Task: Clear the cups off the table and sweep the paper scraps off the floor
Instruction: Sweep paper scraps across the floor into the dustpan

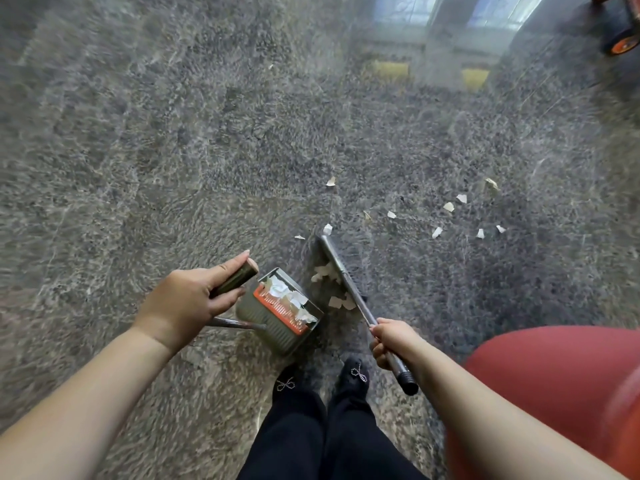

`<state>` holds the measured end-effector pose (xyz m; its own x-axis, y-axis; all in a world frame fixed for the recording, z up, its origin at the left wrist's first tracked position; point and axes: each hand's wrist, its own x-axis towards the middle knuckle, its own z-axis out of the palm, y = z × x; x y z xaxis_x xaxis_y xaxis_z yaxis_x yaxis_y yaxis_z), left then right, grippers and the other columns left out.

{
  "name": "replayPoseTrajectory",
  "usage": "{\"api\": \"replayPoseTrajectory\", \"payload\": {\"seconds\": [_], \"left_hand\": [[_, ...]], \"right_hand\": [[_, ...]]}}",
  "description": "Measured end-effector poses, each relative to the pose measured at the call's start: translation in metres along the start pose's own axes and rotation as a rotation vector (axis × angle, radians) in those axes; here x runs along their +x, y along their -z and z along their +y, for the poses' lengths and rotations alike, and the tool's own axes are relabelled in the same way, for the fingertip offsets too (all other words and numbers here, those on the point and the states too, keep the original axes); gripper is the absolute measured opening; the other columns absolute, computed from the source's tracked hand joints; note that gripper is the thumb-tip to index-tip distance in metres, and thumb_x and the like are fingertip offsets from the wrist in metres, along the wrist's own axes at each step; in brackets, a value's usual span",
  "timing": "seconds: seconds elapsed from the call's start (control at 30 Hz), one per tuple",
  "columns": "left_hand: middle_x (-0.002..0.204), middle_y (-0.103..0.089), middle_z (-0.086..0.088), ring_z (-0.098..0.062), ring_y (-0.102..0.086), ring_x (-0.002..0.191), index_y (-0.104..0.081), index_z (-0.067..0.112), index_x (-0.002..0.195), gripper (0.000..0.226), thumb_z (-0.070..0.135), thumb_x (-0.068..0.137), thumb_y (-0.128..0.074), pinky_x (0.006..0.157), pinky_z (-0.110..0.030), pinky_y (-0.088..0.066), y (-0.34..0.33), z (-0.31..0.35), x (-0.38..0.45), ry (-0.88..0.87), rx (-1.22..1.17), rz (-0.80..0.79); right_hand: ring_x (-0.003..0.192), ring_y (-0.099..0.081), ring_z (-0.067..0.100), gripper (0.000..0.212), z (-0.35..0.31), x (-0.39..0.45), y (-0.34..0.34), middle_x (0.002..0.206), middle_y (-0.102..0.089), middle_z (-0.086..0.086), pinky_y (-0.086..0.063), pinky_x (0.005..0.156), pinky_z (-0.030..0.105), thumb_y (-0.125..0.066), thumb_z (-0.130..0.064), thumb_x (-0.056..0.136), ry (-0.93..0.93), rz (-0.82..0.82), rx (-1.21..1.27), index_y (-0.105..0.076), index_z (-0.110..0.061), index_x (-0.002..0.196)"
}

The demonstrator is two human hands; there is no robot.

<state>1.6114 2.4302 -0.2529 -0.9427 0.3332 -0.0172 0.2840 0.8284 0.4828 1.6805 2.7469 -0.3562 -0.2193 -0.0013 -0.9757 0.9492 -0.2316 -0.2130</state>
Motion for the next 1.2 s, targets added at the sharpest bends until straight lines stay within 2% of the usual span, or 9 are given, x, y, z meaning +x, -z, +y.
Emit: {"api": "replayPoseTrajectory", "payload": {"seconds": [0.2,0.4,0.47,0.53,0.63,0.73,0.83,1.03,1.2], "left_hand": [[0.082,-0.074,0.0,-0.015,-0.067,0.066,-0.037,0.047,0.138,0.064,0.059,0.076,-0.046,0.065,-0.022,-0.042,-0.003,-0.015,-0.012,-0.035,-0.003,-0.057],[0.084,-0.073,-0.001,-0.014,-0.063,0.068,-0.045,0.043,0.135,0.06,0.043,0.08,-0.071,0.062,-0.014,-0.041,0.002,-0.019,-0.013,-0.031,0.002,-0.112],[0.085,-0.073,-0.001,-0.016,-0.064,0.068,-0.049,0.04,0.135,0.06,0.038,0.081,-0.074,0.062,-0.011,-0.038,0.001,-0.021,-0.016,-0.044,0.016,-0.097],[0.085,-0.073,-0.001,-0.02,-0.067,0.072,-0.043,0.047,0.136,0.059,0.054,0.08,-0.061,0.065,-0.021,-0.047,0.001,-0.025,-0.02,-0.05,0.013,-0.077],[0.087,-0.074,-0.001,-0.021,-0.069,0.074,-0.023,0.055,0.138,0.066,0.065,0.076,-0.043,0.067,-0.029,-0.055,-0.001,-0.03,-0.026,-0.05,-0.012,-0.082],[0.085,-0.073,0.0,-0.019,-0.068,0.072,-0.037,0.05,0.136,0.062,0.055,0.077,-0.054,0.066,-0.028,-0.052,0.0,-0.033,-0.033,-0.052,-0.004,-0.065],[0.083,-0.073,0.0,-0.019,-0.067,0.07,-0.041,0.046,0.135,0.06,0.051,0.078,-0.06,0.064,-0.028,-0.051,0.0,-0.037,-0.037,-0.056,0.007,-0.057],[0.084,-0.073,0.0,-0.016,-0.066,0.07,-0.04,0.042,0.135,0.067,0.036,0.079,-0.076,0.064,-0.021,-0.041,0.005,-0.044,-0.041,-0.085,-0.031,-0.074],[0.087,-0.074,0.008,-0.003,-0.062,0.071,-0.015,0.065,0.132,0.073,0.054,0.075,-0.059,0.065,-0.013,-0.039,0.016,-0.054,-0.043,-0.101,-0.071,-0.125]], "right_hand": [[0.028,-0.032,0.005,0.019,0.017,-0.003,-0.039,0.058,-0.034,0.003,-0.027,0.032,0.01,-0.032,-0.007,0.101,-0.008,-0.065,-0.019,-0.039,-0.02,0.089],[0.032,-0.031,0.006,0.014,0.028,-0.016,-0.063,0.054,-0.035,0.001,-0.028,0.036,0.012,-0.033,-0.007,0.1,0.03,-0.078,-0.185,-0.044,-0.017,0.098],[0.032,-0.032,0.006,0.021,0.029,-0.021,-0.066,0.052,-0.037,0.0,-0.028,0.036,0.012,-0.035,-0.008,0.1,0.013,-0.08,-0.217,-0.045,-0.019,0.114],[0.033,-0.032,0.005,0.034,0.03,-0.026,-0.069,0.051,-0.037,-0.001,-0.027,0.035,0.012,-0.036,-0.008,0.1,-0.009,-0.088,-0.229,-0.041,-0.022,0.13],[0.033,-0.03,0.003,0.04,0.031,-0.041,-0.075,0.047,-0.035,-0.003,-0.023,0.035,0.01,-0.033,-0.006,0.101,-0.013,-0.136,-0.258,-0.032,-0.007,0.14],[0.032,-0.028,0.002,0.038,0.033,-0.053,-0.077,0.046,-0.035,-0.004,-0.022,0.035,0.009,-0.032,-0.005,0.101,-0.009,-0.148,-0.243,-0.034,-0.004,0.138],[0.03,-0.029,0.001,0.03,0.034,-0.063,-0.069,0.049,-0.035,-0.002,-0.023,0.031,0.008,-0.032,-0.007,0.102,-0.024,-0.146,-0.137,-0.044,-0.021,0.125],[0.03,-0.028,0.002,0.044,0.036,-0.081,-0.044,0.05,-0.034,-0.001,-0.021,0.033,0.007,-0.033,-0.006,0.101,0.022,-0.079,-0.028,-0.027,-0.009,0.144],[0.03,-0.028,0.002,0.032,0.034,-0.071,-0.03,0.05,-0.035,-0.001,-0.022,0.03,0.008,-0.031,-0.007,0.101,0.059,-0.043,0.036,-0.044,-0.012,0.13]]}}
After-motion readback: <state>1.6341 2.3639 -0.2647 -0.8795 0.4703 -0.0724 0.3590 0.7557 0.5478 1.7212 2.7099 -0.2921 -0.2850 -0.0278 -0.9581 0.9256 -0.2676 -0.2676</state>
